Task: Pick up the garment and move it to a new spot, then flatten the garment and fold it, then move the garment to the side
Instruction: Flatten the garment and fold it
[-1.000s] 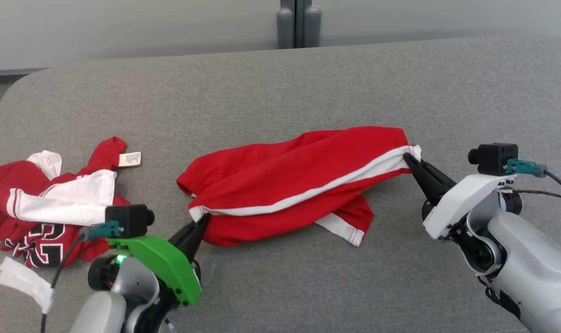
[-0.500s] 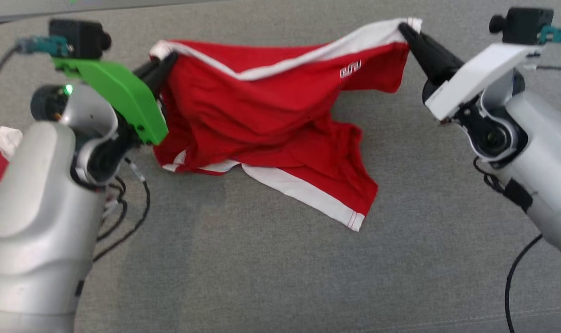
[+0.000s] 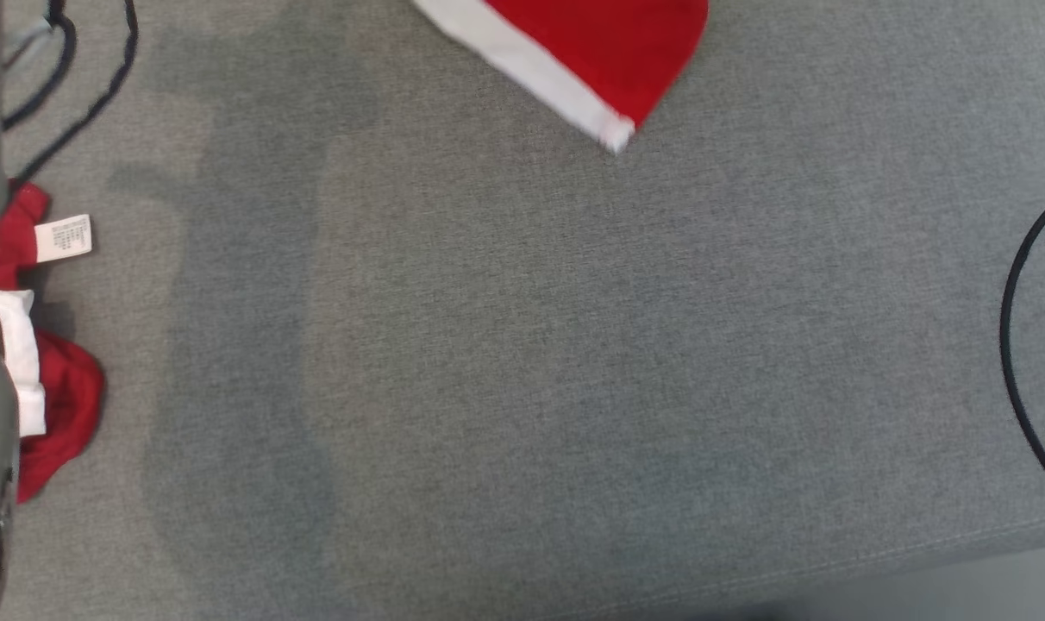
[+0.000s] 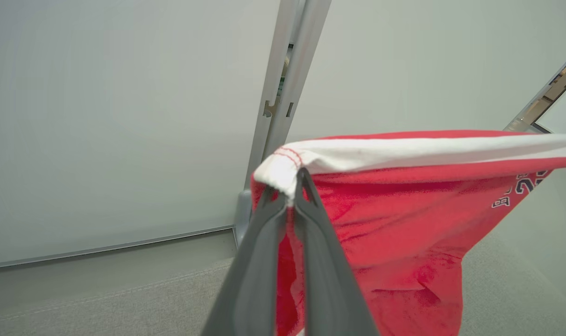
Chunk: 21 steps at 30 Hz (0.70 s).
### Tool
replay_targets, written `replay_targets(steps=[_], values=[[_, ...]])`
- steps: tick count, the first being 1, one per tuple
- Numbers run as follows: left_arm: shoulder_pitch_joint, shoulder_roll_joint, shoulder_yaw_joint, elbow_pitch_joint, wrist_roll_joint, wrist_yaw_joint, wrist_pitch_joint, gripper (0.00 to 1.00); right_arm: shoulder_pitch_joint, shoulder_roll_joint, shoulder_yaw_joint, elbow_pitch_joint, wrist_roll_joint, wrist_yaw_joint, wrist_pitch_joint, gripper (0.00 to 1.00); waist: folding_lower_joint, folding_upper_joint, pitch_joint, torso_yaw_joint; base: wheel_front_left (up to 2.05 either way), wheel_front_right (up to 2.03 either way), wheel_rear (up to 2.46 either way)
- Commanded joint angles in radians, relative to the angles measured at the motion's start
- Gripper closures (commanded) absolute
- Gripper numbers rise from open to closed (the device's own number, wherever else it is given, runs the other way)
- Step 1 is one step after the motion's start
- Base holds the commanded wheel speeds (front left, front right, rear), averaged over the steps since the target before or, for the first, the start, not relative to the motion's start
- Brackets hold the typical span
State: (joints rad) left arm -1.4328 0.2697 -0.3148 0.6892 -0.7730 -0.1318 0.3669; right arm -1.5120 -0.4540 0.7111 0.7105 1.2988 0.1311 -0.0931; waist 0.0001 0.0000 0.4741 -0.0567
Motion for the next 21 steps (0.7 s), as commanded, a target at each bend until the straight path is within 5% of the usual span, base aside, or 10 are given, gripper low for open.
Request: replay_targets(steps=[1, 7, 14, 21], values=[[-0.050, 0.011, 0.011, 0.023, -0.005, 0.003, -0.013, 1.00, -0.042, -0.011, 0.005, 0.013, -0.015, -0.001, -0.011, 1.00, -0.0001, 0.0000, 0.020, -0.025, 0.00, 0.00, 0.00], [-0.160, -0.018, 0.008, 0.116, -0.048, 0.003, -0.053, 1.00, -0.137, -0.008, 0.026, 0.033, 0.005, -0.001, -0.026, 1.00, -0.0001, 0.0000, 0.001, -0.051, 0.00, 0.00, 0.00], [0.013, -0.010, -0.133, 0.073, -0.148, 0.002, -0.056, 1.00, 0.023, -0.047, 0.144, -0.049, 0.044, -0.001, 0.023, 1.00, -0.0001, 0.0000, -0.044, -0.069, 0.00, 0.00, 0.00], [0.296, 0.100, -0.329, -0.097, -0.263, 0.002, -0.010, 1.00, 0.295, -0.156, 0.270, -0.218, 0.111, -0.001, 0.019, 1.00, -0.0001, 0.0000, -0.131, -0.070, 0.00, 0.00, 0.00]])
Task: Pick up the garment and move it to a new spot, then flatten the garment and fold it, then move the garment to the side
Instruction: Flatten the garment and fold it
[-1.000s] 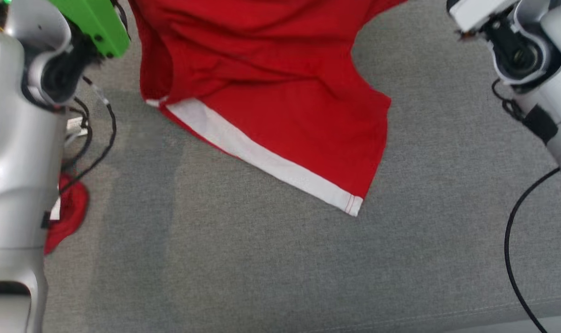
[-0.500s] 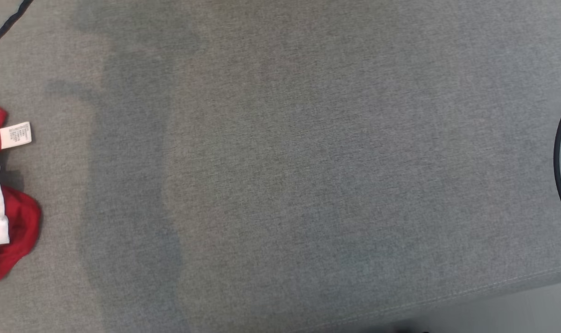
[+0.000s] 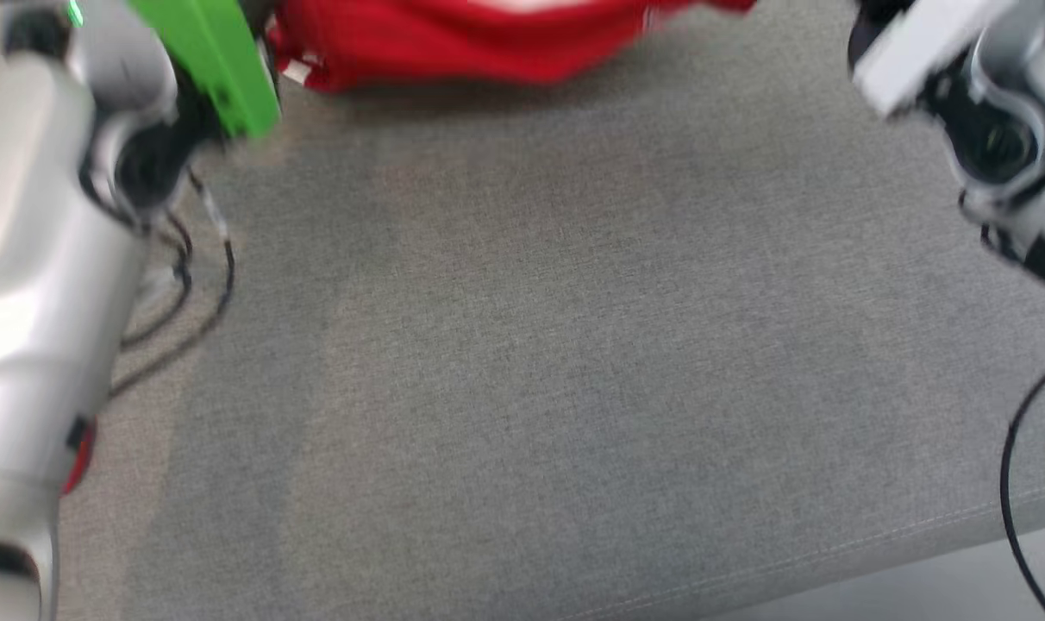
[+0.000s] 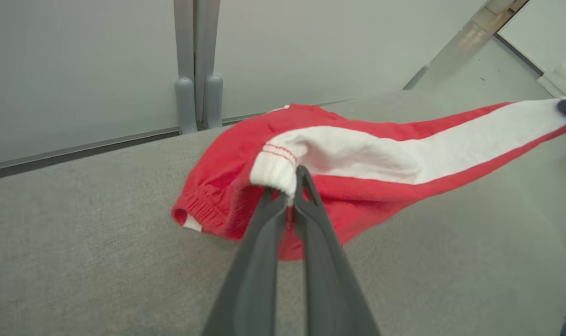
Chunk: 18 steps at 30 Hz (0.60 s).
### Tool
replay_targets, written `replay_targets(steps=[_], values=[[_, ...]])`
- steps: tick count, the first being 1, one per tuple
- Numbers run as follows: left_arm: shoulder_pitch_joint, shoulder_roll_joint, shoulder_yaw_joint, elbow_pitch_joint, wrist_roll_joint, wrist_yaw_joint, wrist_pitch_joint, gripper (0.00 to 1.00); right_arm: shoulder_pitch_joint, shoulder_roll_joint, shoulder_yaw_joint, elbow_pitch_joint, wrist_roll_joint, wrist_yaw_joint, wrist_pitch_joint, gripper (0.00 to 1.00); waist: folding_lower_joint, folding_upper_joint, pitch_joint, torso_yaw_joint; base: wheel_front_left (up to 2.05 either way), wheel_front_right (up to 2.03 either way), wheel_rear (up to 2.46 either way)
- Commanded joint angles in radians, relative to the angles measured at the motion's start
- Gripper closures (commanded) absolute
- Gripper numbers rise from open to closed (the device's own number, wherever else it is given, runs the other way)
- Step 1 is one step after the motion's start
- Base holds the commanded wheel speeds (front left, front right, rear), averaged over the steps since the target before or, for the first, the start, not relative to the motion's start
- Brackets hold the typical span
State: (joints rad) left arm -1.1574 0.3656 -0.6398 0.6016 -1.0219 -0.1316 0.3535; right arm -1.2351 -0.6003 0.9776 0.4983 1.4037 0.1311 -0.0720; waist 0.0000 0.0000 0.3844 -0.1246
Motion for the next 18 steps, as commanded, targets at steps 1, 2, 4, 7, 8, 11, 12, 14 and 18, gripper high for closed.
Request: replay_targets(steps=[1, 2, 4, 7, 8, 11, 12, 14, 18], values=[[0.057, 0.019, -0.021, -0.035, -0.038, 0.002, 0.019, 1.00, 0.052, -0.028, 0.019, -0.030, 0.018, -0.001, 0.003, 1.00, 0.0000, 0.0000, -0.056, 0.000, 0.00, 0.00, 0.00], [0.100, 0.041, -0.041, -0.069, -0.067, 0.002, 0.042, 1.00, 0.091, -0.050, 0.038, -0.060, 0.030, -0.001, 0.012, 1.00, 0.0000, 0.0000, -0.073, 0.000, 0.00, 0.00, 0.00], [0.181, 0.080, -0.069, -0.128, -0.127, 0.002, 0.083, 1.00, 0.157, -0.090, 0.074, -0.111, 0.044, -0.001, 0.025, 1.00, 0.0000, 0.0000, -0.105, 0.003, 0.00, 0.00, 0.00], [0.283, 0.132, -0.108, -0.218, -0.202, 0.002, 0.153, 1.00, 0.242, -0.147, 0.118, -0.182, 0.072, -0.001, 0.052, 1.00, 0.0000, 0.0000, -0.149, 0.008, 0.00, 0.00, 0.00], [0.318, 0.151, -0.118, -0.252, -0.229, 0.002, 0.177, 1.00, 0.274, -0.171, 0.135, -0.203, 0.083, -0.001, 0.065, 1.00, 0.0000, 0.0000, -0.164, 0.010, 0.00, 0.00, 0.00], [0.410, 0.195, -0.132, -0.330, -0.302, 0.002, 0.237, 1.00, 0.345, -0.225, 0.171, -0.250, 0.110, -0.001, 0.094, 1.00, 0.0000, 0.0000, -0.202, 0.015, 0.00, 0.00, 0.00], [0.442, 0.216, -0.138, -0.360, -0.326, 0.002, 0.259, 1.00, 0.367, -0.242, 0.183, -0.266, 0.118, -0.001, 0.105, 1.00, 0.0000, 0.0000, -0.213, 0.015, 0.00, 0.00, 0.00], [0.498, 0.248, -0.147, -0.412, -0.363, 0.011, 0.294, 1.00, 0.409, -0.271, 0.199, -0.291, 0.144, -0.001, 0.123, 1.00, 0.0000, 0.0000, -0.234, 0.018, 0.00, 0.00, 0.00], [0.609, 0.313, -0.175, -0.532, -0.435, 0.048, 0.369, 1.00, 0.478, -0.334, 0.233, -0.346, 0.187, -0.001, 0.187, 1.00, 0.0000, 0.0000, -0.264, 0.022, 0.00, 0.00, 0.00]])
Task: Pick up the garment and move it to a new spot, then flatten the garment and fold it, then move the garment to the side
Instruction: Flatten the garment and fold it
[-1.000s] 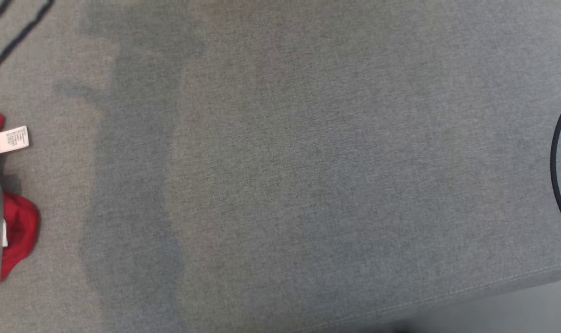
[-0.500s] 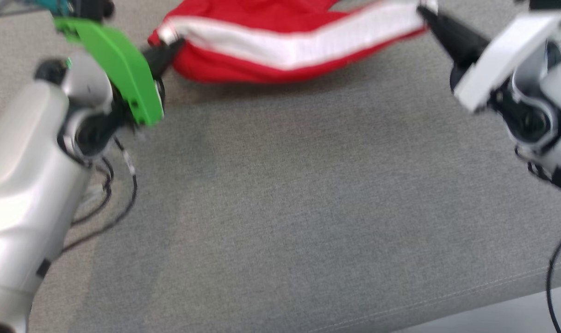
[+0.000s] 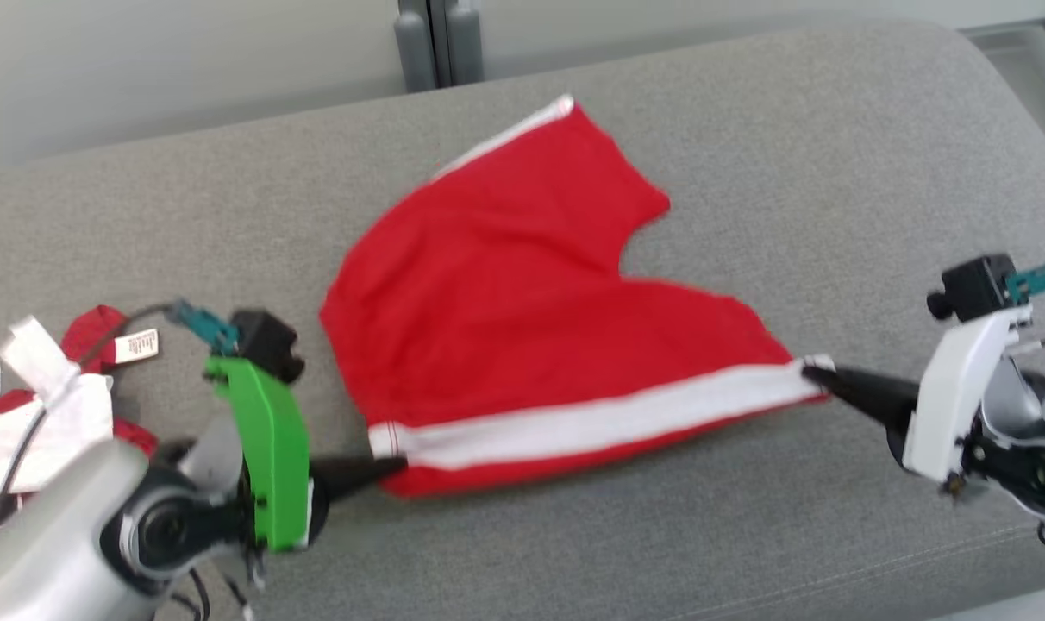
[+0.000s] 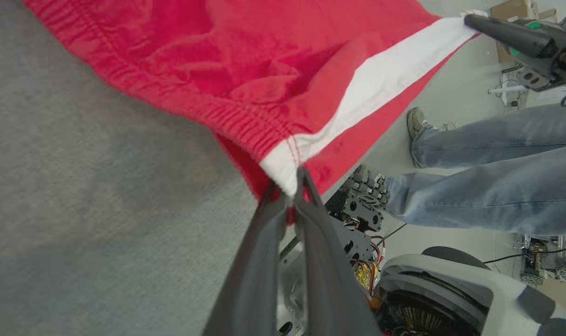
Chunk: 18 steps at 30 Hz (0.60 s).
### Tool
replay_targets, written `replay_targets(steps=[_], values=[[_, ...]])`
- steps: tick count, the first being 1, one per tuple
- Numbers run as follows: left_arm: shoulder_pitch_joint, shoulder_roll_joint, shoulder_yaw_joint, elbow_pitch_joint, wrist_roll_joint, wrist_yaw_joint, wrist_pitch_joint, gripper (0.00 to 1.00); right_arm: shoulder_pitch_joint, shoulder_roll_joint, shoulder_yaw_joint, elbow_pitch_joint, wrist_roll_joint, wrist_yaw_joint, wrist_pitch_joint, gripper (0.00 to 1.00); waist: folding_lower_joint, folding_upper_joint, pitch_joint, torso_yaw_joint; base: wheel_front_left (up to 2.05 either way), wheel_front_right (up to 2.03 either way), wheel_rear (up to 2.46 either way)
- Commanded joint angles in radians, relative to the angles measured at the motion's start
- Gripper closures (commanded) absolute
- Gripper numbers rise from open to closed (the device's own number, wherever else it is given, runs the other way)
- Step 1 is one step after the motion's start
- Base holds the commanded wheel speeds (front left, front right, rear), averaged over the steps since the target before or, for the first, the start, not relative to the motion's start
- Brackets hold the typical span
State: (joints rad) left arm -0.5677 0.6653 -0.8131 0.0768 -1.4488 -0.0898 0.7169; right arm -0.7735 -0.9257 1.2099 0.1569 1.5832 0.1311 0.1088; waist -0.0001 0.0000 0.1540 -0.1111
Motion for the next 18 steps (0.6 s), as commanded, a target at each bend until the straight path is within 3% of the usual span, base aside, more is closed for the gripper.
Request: replay_targets(steps=[1, 9, 14, 18], values=[[0.039, 0.028, -0.007, -0.036, -0.021, 0.015, 0.018, 1.00, 0.029, -0.021, 0.008, -0.019, 0.018, -0.001, 0.025, 1.00, 0.0001, 0.0000, -0.038, 0.011, 0.00, 0.00, 0.00], [0.088, 0.085, 0.010, -0.192, -0.052, 0.083, 0.024, 1.00, 0.021, -0.106, 0.003, -0.110, 0.099, 0.000, 0.125, 1.00, 0.0001, 0.0000, -0.031, 0.036, 0.00, 0.00, 0.00], [0.009, 0.052, 0.029, -0.187, -0.075, 0.102, 0.061, 1.00, -0.046, -0.101, -0.028, -0.103, 0.166, 0.000, 0.212, 1.00, 0.0001, 0.0000, 0.019, 0.068, 0.00, 0.00, 0.00], [-0.089, 0.021, 0.063, -0.146, -0.120, 0.147, 0.114, 1.00, -0.138, -0.102, -0.049, -0.052, 0.215, 0.000, 0.331, 1.00, 0.0001, 0.0000, 0.106, 0.095, 0.00, 0.00, 0.00]])
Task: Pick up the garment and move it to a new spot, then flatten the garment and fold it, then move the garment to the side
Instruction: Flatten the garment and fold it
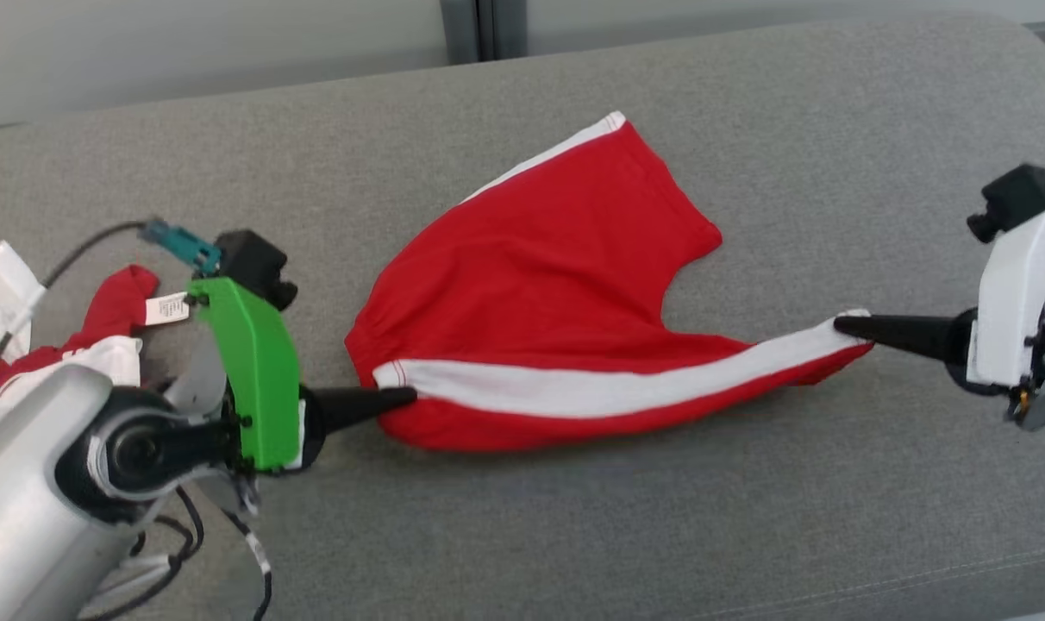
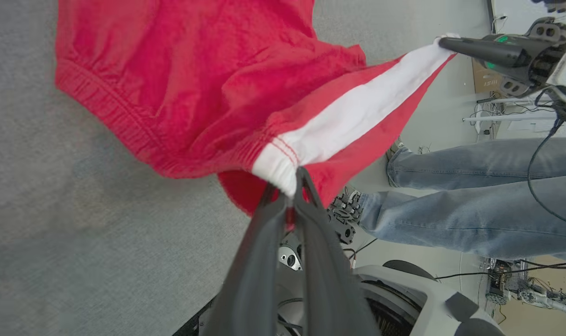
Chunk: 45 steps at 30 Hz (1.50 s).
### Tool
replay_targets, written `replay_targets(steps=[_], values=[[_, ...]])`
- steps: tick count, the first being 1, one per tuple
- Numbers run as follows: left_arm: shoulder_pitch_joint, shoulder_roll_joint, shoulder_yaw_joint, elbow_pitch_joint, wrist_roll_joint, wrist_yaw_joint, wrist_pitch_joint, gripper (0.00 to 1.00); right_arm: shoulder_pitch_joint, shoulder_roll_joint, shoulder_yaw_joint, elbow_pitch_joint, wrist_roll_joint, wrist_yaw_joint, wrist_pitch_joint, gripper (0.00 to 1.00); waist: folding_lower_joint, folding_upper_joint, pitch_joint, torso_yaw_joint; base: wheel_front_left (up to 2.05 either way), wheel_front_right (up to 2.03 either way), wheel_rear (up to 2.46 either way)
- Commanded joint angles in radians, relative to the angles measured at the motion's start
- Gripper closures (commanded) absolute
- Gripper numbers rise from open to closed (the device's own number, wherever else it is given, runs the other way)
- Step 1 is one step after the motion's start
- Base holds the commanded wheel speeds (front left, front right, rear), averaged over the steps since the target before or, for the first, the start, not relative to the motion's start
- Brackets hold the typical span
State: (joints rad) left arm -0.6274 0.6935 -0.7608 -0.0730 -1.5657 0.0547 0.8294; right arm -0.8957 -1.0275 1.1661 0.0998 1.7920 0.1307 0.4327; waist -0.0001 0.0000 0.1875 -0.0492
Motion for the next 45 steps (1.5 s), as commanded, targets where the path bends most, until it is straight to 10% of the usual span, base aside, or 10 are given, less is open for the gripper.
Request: replay_targets(steps=[1, 12, 38, 39, 40, 41, 45], values=[[-0.057, -0.019, 0.015, 0.022, -0.010, 0.013, 0.015, 1.00, -0.044, 0.002, -0.010, 0.028, 0.020, 0.000, 0.041, 1.00, 0.0001, 0.0000, 0.099, 0.043, 0.00, 0.00, 0.00], [-0.260, -0.112, 0.051, 0.193, -0.024, 0.018, 0.064, 1.00, -0.316, 0.086, -0.033, 0.294, 0.060, 0.000, 0.224, 1.00, 0.0001, 0.0000, 0.270, 0.119, 0.00, 0.00, 0.00], [-0.375, -0.159, 0.066, 0.292, 0.075, -0.029, -0.012, 1.00, -0.628, 0.287, -0.001, 0.580, -0.170, 0.000, 0.142, 1.00, 0.0001, 0.0000, 0.412, 0.227, 0.00, 0.00, 0.00], [-0.376, -0.160, 0.066, 0.296, 0.076, -0.030, -0.015, 0.67, -0.627, 0.290, 0.000, 0.590, -0.173, 0.000, 0.139, 0.80, 0.0001, 0.0000, 0.411, 0.227, 0.00, 0.00, 0.00], [-0.376, -0.161, 0.065, 0.302, 0.079, -0.033, -0.017, 0.00, -0.626, 0.297, -0.002, 0.603, -0.176, 0.000, 0.129, 0.19, 0.0001, 0.0000, 0.409, 0.227, 0.00, 0.00, 0.00], [-0.375, -0.163, 0.064, 0.306, 0.081, -0.036, -0.019, 0.00, -0.625, 0.303, -0.005, 0.611, -0.179, 0.000, 0.119, 0.00, 0.0001, 0.0000, 0.406, 0.227, 0.00, 0.00, 0.00], [-0.365, -0.156, 0.054, 0.326, 0.092, -0.040, -0.011, 0.00, -0.599, 0.327, -0.007, 0.633, -0.178, 0.000, 0.087, 0.00, 0.0001, 0.0000, 0.377, 0.220, 0.00, 0.00, 0.00]])
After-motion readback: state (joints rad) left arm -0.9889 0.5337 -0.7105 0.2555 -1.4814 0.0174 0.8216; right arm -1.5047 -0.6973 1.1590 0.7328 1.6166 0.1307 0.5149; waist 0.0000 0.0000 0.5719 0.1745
